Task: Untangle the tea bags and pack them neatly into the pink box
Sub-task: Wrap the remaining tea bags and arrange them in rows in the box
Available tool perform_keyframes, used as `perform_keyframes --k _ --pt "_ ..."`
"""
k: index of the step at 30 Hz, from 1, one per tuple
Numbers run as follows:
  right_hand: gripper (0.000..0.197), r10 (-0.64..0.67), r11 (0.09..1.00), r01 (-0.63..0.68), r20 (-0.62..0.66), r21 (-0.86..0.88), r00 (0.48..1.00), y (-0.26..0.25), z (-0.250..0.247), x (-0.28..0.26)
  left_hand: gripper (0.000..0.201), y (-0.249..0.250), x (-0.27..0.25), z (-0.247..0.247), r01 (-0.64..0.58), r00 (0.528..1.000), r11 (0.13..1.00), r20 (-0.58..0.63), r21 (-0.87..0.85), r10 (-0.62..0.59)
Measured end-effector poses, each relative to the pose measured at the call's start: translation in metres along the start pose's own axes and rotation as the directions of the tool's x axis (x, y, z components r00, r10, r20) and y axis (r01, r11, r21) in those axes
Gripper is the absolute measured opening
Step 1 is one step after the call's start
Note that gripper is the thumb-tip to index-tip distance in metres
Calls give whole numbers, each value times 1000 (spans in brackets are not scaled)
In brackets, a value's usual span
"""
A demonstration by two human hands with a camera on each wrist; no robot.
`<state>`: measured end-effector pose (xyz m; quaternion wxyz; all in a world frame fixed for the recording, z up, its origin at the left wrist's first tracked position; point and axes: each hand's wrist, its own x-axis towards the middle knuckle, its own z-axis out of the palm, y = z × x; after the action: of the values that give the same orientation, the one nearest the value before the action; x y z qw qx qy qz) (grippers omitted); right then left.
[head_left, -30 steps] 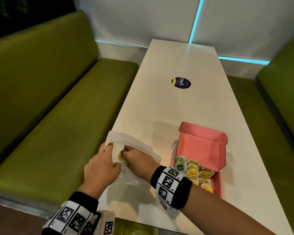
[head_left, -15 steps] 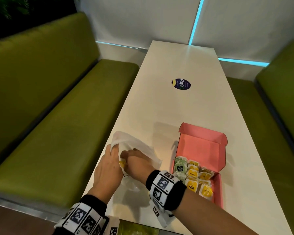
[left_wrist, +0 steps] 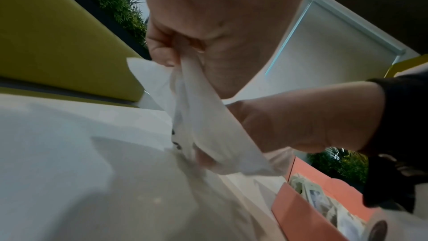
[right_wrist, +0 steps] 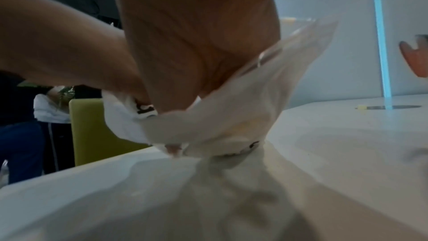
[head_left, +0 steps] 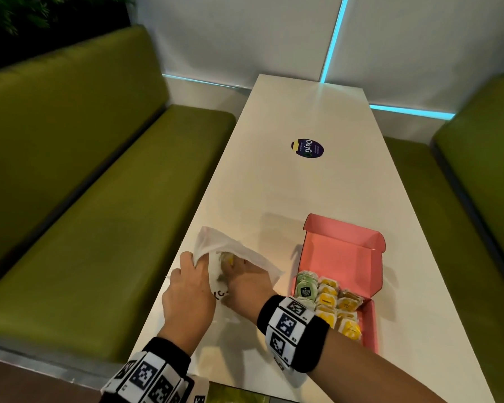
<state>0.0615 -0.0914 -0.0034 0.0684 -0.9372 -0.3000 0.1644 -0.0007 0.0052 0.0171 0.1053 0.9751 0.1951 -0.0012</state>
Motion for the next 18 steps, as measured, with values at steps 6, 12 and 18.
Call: perform_keyframes --k 6,12,18 --pt "32 -51 998 54 -81 34 995 -1 -3 -3 52 3 2 -9 29 998 999 59 21 -30" --pt "31 -139 990 139 -17 -13 990 1 3 -7 60 6 2 -12 -11 995 1000 97 -18 13" --pt "26 -119 989 117 -22 -86 993 -3 -2 -10 64 8 5 -14 -21 993 1000 114 -16 22"
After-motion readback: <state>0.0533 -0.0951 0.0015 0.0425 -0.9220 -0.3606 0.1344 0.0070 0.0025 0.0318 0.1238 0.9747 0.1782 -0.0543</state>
